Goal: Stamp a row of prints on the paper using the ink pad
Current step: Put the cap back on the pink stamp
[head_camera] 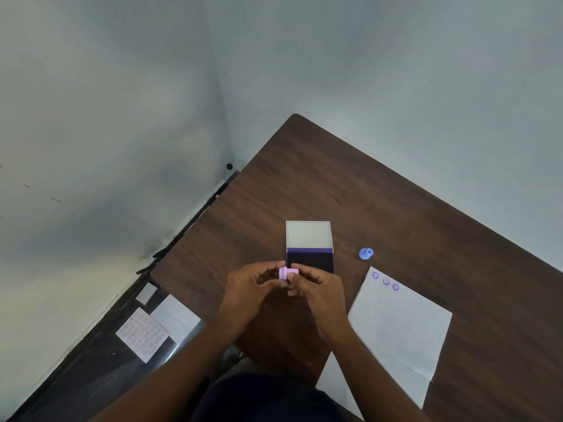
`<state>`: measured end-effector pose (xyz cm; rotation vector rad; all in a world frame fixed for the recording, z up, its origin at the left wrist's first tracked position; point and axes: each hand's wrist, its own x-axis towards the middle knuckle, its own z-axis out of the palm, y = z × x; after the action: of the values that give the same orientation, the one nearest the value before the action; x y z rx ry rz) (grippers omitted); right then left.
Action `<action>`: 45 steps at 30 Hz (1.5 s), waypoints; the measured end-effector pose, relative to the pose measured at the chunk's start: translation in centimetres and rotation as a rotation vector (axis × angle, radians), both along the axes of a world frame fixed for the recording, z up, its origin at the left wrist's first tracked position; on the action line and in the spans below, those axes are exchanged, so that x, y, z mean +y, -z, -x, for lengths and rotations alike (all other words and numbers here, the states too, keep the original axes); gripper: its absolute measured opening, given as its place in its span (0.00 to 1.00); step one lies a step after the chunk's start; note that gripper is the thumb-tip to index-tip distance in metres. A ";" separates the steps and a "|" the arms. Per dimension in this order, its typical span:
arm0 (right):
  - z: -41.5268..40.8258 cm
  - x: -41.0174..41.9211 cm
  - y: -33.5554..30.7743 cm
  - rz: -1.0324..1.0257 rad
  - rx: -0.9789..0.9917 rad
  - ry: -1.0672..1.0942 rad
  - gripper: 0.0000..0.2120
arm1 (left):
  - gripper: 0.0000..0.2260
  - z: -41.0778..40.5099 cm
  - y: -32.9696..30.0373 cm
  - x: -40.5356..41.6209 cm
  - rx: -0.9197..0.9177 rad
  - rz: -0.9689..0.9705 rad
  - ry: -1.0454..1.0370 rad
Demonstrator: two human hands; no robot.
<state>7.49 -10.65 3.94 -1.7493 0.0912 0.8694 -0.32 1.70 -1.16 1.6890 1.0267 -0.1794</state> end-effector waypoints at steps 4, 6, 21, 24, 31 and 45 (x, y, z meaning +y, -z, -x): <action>0.0 0.0 0.2 -0.011 0.006 -0.008 0.08 | 0.13 0.1 -1.5 0.3 -0.209 0.012 0.001; 0.0 0.1 0.3 0.000 0.022 -0.032 0.10 | 0.14 -0.3 -1.7 0.3 -0.105 0.014 -0.098; 0.3 0.0 0.0 -0.032 -0.086 -0.034 0.09 | 0.18 0.7 -3.7 1.0 -0.317 -0.038 0.001; 0.5 0.0 0.1 -0.037 -0.039 -0.043 0.10 | 0.11 0.8 -3.4 0.9 -0.287 0.015 -0.049; 0.2 -0.3 0.6 -0.001 -0.048 -0.058 0.14 | 0.10 0.7 -3.8 1.2 -0.400 0.036 -0.011; 0.0 0.1 0.1 0.016 -0.095 -0.051 0.08 | 0.09 0.9 -2.8 1.1 -0.273 0.074 -0.052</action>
<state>7.49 -10.58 3.79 -1.8119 -0.0091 0.8235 -1.23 2.83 1.68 1.5677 0.8474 0.0462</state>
